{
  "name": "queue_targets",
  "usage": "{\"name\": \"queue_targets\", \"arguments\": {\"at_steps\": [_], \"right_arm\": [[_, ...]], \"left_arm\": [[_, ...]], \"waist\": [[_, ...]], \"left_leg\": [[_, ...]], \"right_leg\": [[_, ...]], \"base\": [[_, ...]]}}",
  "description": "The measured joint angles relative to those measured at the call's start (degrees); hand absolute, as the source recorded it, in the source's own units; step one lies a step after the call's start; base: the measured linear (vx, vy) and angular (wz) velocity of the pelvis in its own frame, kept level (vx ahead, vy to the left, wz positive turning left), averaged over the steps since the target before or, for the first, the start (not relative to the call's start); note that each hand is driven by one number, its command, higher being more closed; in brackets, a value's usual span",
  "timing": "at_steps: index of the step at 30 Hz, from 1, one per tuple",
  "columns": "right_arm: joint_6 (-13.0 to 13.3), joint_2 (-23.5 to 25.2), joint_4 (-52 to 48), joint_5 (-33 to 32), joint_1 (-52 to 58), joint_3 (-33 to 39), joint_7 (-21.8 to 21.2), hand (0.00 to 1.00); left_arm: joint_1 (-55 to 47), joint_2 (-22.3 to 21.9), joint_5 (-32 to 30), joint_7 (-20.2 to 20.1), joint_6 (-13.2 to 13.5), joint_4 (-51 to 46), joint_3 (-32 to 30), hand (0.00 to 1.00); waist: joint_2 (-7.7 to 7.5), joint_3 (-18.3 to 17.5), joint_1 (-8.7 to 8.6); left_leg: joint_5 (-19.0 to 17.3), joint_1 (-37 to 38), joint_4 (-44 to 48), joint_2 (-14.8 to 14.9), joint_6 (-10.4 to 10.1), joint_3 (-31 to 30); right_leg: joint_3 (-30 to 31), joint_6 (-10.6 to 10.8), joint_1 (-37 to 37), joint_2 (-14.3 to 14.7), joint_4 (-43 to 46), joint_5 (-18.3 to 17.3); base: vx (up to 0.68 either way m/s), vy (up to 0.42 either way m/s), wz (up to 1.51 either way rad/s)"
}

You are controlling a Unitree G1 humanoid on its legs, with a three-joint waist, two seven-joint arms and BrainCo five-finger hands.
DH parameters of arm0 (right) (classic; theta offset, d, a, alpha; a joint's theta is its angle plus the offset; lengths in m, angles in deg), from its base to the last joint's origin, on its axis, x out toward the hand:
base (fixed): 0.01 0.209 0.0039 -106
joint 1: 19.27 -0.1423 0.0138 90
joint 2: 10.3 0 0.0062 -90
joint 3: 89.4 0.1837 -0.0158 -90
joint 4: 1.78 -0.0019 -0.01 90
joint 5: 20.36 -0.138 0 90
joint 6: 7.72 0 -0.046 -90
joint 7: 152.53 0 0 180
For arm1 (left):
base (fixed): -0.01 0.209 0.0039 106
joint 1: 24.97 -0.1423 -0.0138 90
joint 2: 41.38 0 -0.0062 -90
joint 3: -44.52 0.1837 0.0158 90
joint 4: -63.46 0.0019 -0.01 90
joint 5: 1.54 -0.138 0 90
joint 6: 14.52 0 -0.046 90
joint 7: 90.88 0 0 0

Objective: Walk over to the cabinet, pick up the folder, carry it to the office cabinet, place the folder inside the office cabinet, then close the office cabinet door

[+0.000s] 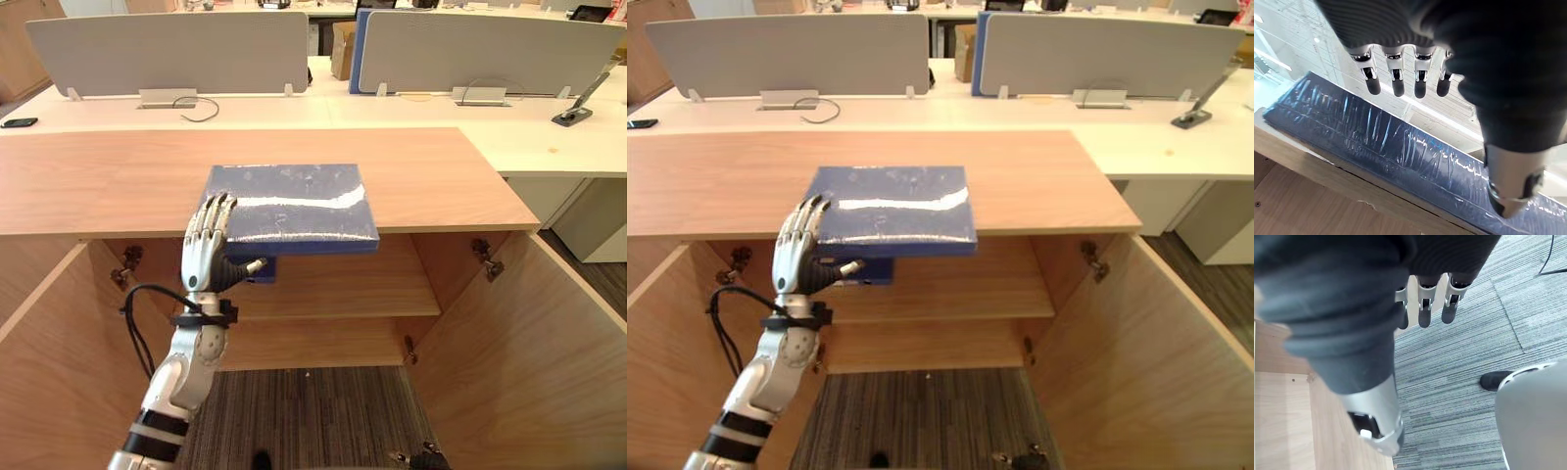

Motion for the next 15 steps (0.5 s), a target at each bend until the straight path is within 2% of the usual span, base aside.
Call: {"name": "queue_targets", "arguments": {"at_steps": [7,15], "right_arm": [[-0.02,-0.34,0.85,0.01,0.21,2.27,-0.67,0.0],[-0.02,-0.51,0.9,0.01,0.18,4.35,-1.0,0.0]], "left_arm": [[3.98,5.18,-2.42,-0.77,-0.04,3.56,1.74,0.0],[8.5,8.45,-4.84,-1.58,-0.26,9.9,4.18,0.0]], "waist": [[0.11,0.01,-1.17],[0.94,-0.25,-1.79]], "left_leg": [[-0.09,0.13,0.01,-0.14,0.08,0.04],[-0.15,0.13,0.04,-0.22,0.09,0.01]], "right_leg": [[0.3,-0.11,-0.02,-0.15,-0.14,0.17],[0.44,-0.31,0.0,-0.17,-0.5,0.31]], "base": [[0.0,0.003,0.0],[0.0,0.0,0.0]]}}
